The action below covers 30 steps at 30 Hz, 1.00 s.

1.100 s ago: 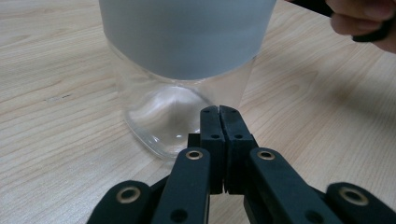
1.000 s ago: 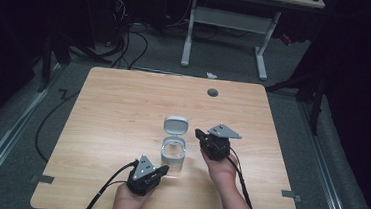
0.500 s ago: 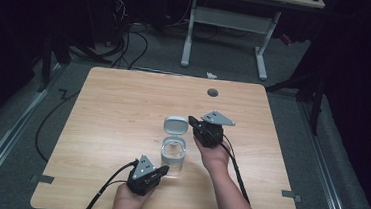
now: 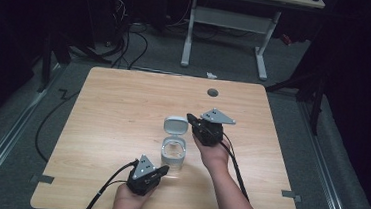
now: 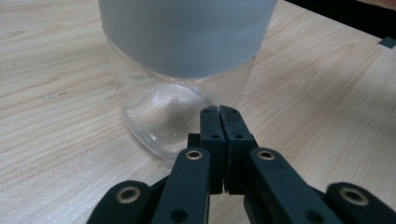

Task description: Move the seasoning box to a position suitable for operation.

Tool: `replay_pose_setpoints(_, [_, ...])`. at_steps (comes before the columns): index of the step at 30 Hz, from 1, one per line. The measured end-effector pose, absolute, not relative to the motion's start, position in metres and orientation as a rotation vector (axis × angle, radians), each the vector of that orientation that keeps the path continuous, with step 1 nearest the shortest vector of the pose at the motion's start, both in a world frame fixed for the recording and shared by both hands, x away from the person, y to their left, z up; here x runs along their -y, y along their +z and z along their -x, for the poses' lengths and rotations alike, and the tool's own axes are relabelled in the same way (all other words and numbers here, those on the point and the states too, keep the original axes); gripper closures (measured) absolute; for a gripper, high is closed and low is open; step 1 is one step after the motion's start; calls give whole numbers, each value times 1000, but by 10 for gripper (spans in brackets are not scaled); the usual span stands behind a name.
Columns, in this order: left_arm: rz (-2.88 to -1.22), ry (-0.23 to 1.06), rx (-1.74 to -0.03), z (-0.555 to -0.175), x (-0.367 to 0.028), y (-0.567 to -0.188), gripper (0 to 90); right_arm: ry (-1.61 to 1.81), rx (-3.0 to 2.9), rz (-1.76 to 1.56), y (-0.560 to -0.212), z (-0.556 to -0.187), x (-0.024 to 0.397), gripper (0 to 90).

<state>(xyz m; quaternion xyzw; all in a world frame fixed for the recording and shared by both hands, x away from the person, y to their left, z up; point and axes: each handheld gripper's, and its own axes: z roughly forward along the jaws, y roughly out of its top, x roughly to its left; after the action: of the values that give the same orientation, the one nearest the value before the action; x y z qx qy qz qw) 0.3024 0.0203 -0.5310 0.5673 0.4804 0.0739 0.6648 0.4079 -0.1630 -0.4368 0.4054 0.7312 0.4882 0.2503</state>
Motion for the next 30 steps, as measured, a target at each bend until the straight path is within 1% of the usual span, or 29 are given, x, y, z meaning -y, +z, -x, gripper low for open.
replay_pose_setpoints(11, [-1284,168,-1084,-303,-20,-531,892,1331,-1998,-1064,-433,-397,161,898])
replay_pose_setpoints(30, [-1286,170,-1081,-302,-20,-531,892,1363,-2012,-1038,-439,-377,161,898])
